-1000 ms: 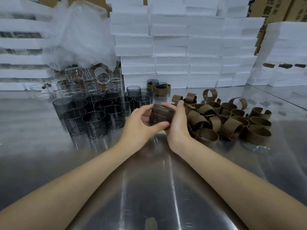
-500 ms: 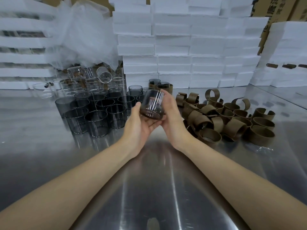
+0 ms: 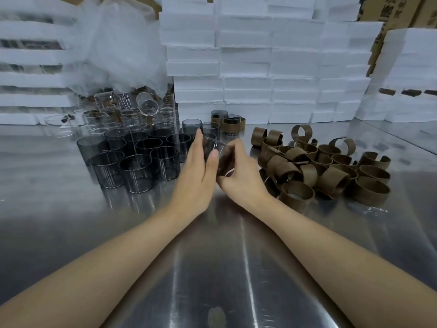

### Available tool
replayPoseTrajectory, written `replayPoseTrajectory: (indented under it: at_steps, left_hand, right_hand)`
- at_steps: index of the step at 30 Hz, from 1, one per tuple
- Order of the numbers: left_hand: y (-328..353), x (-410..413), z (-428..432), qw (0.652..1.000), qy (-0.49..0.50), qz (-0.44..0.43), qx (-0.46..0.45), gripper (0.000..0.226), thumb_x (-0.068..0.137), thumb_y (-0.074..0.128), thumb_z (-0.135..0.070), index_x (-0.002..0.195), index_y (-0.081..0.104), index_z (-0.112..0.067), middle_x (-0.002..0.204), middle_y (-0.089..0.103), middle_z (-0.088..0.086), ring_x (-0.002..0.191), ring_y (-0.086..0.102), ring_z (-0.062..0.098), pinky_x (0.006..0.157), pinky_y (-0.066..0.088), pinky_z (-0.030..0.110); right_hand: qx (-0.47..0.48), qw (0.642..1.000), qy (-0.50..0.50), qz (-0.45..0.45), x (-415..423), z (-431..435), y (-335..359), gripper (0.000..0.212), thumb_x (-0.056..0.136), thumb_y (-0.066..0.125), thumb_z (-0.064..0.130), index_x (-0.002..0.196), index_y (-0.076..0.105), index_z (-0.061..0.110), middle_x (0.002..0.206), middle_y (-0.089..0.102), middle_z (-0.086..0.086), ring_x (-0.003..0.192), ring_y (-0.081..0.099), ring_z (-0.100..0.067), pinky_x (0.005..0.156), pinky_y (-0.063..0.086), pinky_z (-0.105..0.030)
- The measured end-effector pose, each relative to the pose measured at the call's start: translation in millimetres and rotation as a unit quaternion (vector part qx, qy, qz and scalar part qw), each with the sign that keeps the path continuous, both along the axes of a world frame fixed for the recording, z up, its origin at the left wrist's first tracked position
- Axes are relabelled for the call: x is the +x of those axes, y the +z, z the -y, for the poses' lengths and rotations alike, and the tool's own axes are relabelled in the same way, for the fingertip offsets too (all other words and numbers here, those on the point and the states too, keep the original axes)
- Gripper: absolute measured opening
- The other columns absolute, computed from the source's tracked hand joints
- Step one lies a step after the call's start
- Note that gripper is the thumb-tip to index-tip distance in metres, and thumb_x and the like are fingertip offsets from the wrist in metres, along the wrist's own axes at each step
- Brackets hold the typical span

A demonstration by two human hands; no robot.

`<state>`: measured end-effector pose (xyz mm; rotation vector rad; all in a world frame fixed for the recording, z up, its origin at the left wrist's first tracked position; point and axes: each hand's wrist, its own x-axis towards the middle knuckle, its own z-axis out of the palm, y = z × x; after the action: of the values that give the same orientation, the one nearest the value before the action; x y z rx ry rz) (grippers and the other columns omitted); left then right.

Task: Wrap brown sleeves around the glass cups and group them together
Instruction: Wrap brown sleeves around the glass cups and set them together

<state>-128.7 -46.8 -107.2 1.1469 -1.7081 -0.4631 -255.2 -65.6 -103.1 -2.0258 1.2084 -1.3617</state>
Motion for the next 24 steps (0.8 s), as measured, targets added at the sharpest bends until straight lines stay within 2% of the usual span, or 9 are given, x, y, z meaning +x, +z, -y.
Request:
replayPoseTrajectory:
  at_steps: [2,3,6,9,12,15,19,22,24]
  left_hand:
    - [4.8,3.5,-1.7,0.998,0.006,-0.061,0.006,0.061,0.097,0.022,-0.057,0.143,0.044,-0.022,0.131,0.059,-0.002,0.120,0.052,0.005,0.106,0.037,0.028]
    - [7.7,2.8,-1.5,0.994,0.014,-0.104,0.011,0.054,0.101,0.023,-0.054,0.126,0.059,-0.023,0.114,0.067,-0.001,0.108,0.060,0.008,0.098,0.044,0.031]
    - [16.0,0.0,3.3,0.939,0.047,-0.309,0.141,0.057,0.103,0.028,-0.051,0.080,0.073,-0.025,0.076,0.074,-0.004,0.085,0.068,0.016,0.084,0.052,0.033]
    - [17.5,4.1,6.6,0.853,-0.029,-0.435,0.289,0.046,0.102,0.036,-0.043,0.093,0.066,-0.009,0.076,0.071,0.009,0.075,0.068,0.024,0.072,0.055,0.035]
    - [20.2,7.4,6.5,0.823,-0.105,-0.449,0.332,0.049,0.104,0.029,-0.041,0.098,0.063,-0.005,0.087,0.068,0.015,0.072,0.067,0.026,0.070,0.049,0.037]
    - [19.3,4.9,9.5,0.825,-0.128,-0.458,0.306,0.053,0.105,0.024,-0.049,0.118,0.060,-0.012,0.099,0.073,0.009,0.079,0.073,0.025,0.073,0.052,0.036]
    - [13.0,4.1,11.2,0.922,-0.143,-0.298,0.201,0.065,0.089,0.035,-0.066,0.145,0.036,-0.034,0.139,0.053,-0.010,0.104,0.068,0.012,0.080,0.053,0.029]
    - [9.4,2.4,7.7,0.942,-0.150,-0.239,0.181,0.069,0.079,0.054,-0.066,0.141,0.031,-0.045,0.136,0.054,-0.006,0.086,0.068,0.010,0.075,0.052,0.030]
    - [7.1,2.3,8.1,0.949,-0.143,-0.233,0.159,0.076,0.077,0.059,-0.055,0.146,0.029,-0.040,0.142,0.050,-0.001,0.108,0.062,0.014,0.093,0.052,0.043]
  right_hand:
    - [-0.017,0.999,0.021,-0.032,0.0,-3.6,2.1,0.038,0.070,0.066,0.001,0.088,0.038,0.020,0.071,0.056,0.002,0.064,0.056,-0.010,0.055,0.048,-0.033]
    - [-0.026,0.998,0.032,-0.047,0.1,-5.9,3.7,0.040,0.070,0.065,0.002,0.086,0.035,0.024,0.069,0.053,0.006,0.062,0.054,-0.008,0.052,0.044,-0.025]
    - [-0.032,0.993,0.065,-0.088,0.1,-9.8,8.2,0.043,0.069,0.063,0.000,0.087,0.033,0.026,0.069,0.049,0.008,0.062,0.051,-0.010,0.051,0.036,-0.020]
    - [-0.005,0.989,0.104,-0.106,-1.7,-9.3,7.5,0.044,0.070,0.061,-0.003,0.087,0.033,0.026,0.069,0.047,0.007,0.060,0.046,-0.010,0.052,0.035,-0.025]
    - [0.102,0.984,0.146,-0.007,1.3,-9.2,5.7,0.044,0.062,0.060,-0.002,0.097,0.041,0.017,0.075,0.054,-0.006,0.065,0.053,-0.015,0.056,0.043,-0.033]
    - [0.237,0.951,0.160,0.116,4.1,-7.4,8.5,0.066,0.051,0.054,-0.005,0.116,0.044,0.002,0.069,0.058,-0.022,0.056,0.059,-0.027,0.052,0.049,-0.031]
    - [0.312,0.912,0.145,0.223,6.0,-7.3,15.7,0.047,0.069,0.050,-0.015,0.114,0.048,-0.002,0.071,0.057,-0.019,0.049,0.056,-0.023,0.049,0.047,-0.027]
    - [0.316,0.914,0.144,0.210,4.4,-9.0,19.0,0.037,0.076,0.042,-0.014,0.109,0.051,-0.002,0.070,0.055,-0.016,0.051,0.055,-0.022,0.050,0.047,-0.028]
    - [0.298,0.929,0.134,0.173,5.1,-10.0,18.8,0.038,0.077,0.040,-0.015,0.107,0.051,0.005,0.068,0.055,-0.012,0.051,0.056,-0.021,0.050,0.049,-0.028]
